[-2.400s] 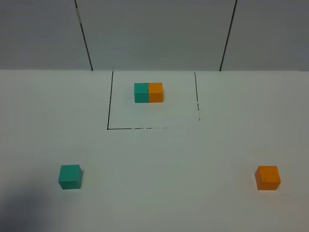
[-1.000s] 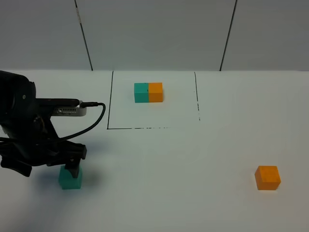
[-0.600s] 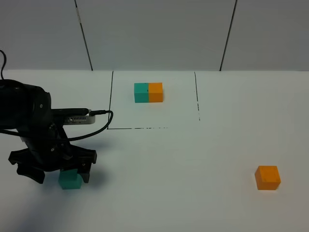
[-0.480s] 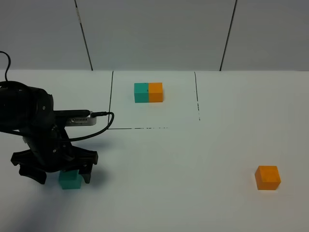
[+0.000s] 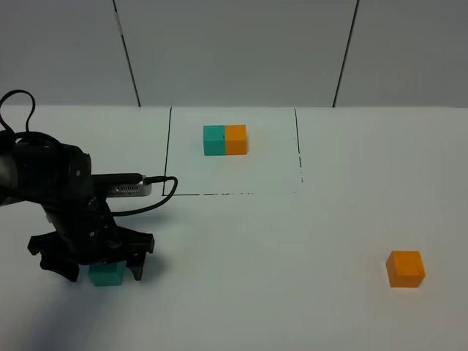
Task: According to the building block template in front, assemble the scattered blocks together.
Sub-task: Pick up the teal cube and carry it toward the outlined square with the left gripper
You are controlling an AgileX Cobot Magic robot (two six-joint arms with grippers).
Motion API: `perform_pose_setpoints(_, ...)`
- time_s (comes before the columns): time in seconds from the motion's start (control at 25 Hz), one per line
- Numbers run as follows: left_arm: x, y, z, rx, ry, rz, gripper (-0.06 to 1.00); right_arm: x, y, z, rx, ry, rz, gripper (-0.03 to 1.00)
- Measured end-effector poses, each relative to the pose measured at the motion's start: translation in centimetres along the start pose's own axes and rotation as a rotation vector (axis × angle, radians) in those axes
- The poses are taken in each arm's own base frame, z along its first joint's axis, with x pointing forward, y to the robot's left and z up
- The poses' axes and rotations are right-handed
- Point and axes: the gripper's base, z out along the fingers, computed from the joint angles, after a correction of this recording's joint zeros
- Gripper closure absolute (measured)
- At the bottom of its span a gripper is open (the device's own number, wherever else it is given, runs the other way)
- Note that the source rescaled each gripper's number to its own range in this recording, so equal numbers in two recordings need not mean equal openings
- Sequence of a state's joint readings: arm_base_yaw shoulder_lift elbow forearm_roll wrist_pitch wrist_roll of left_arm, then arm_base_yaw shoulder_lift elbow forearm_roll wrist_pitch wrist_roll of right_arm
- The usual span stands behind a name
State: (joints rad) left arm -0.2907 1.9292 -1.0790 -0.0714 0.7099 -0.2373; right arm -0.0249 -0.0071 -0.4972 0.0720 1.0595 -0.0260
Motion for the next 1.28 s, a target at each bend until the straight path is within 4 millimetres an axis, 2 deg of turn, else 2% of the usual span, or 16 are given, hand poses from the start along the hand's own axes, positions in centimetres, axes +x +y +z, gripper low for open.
perform_pose_setpoints(0.36,0.0,-0.5,1.7,-0.011,0.03,0.017,0.12,0.0,0.0,0.0,0.0,0.0,0.0,0.24)
perform_pose_setpoints(0.6,-0.1,-0.6,1.9,-0.015,0.032,0.018,0.15,0.0,0.0,0.0,0.0,0.0,0.0,0.24)
perform_pose_setpoints(0.76,-0.1,-0.5,1.9,-0.018,0.032,0.02,0.21,0.0,0.0,0.0,0.0,0.0,0.0,0.24)
perform_pose_setpoints(1.04,-0.1,-0.4,2.0,-0.032,0.033,0.018,0.46,0.0,0.0,0.0,0.0,0.0,0.0,0.24)
perform_pose_setpoints(1.28,-0.1,-0.4,2.0,-0.031,0.027,0.008,0.8,0.0,0.0,0.0,0.0,0.0,0.0,0.24)
